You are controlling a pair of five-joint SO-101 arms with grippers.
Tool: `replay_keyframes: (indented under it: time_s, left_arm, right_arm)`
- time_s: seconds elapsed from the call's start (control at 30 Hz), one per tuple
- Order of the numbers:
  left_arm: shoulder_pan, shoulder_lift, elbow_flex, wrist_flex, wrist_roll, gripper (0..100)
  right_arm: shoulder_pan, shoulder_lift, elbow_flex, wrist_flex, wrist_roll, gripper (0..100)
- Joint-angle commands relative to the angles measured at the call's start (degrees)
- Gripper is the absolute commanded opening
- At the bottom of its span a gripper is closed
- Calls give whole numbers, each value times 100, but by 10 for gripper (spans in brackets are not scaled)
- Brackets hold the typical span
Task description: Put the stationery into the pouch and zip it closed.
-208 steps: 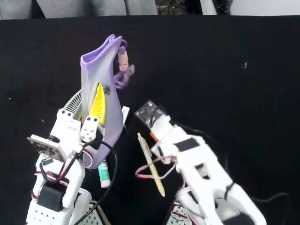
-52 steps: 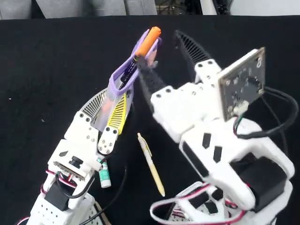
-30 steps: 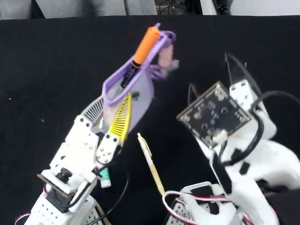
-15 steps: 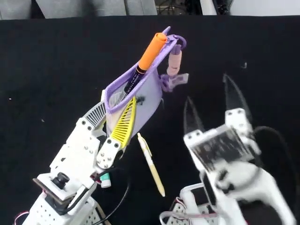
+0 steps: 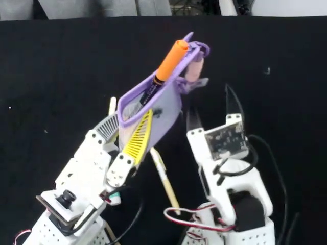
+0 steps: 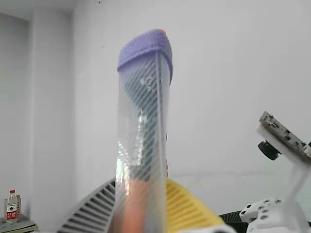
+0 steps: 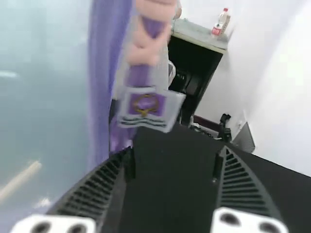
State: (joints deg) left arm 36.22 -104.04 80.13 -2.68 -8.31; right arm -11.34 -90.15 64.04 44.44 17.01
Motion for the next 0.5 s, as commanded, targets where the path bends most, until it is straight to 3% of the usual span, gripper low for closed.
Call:
replay_keyframes:
  time_s: [0.0,0.17,0.47]
  left_arm:
    - [75,-53,-312,-114,70,28]
    - [75,-53,-312,-114,70,28]
    - [75,-53,-180,-123,70,28]
  right_arm:
    - [-53,-13,330,-782,-510,261]
    - [-158,-48,523,-1081,-1099,261]
    - [-703,-75,479,-695,-1090,261]
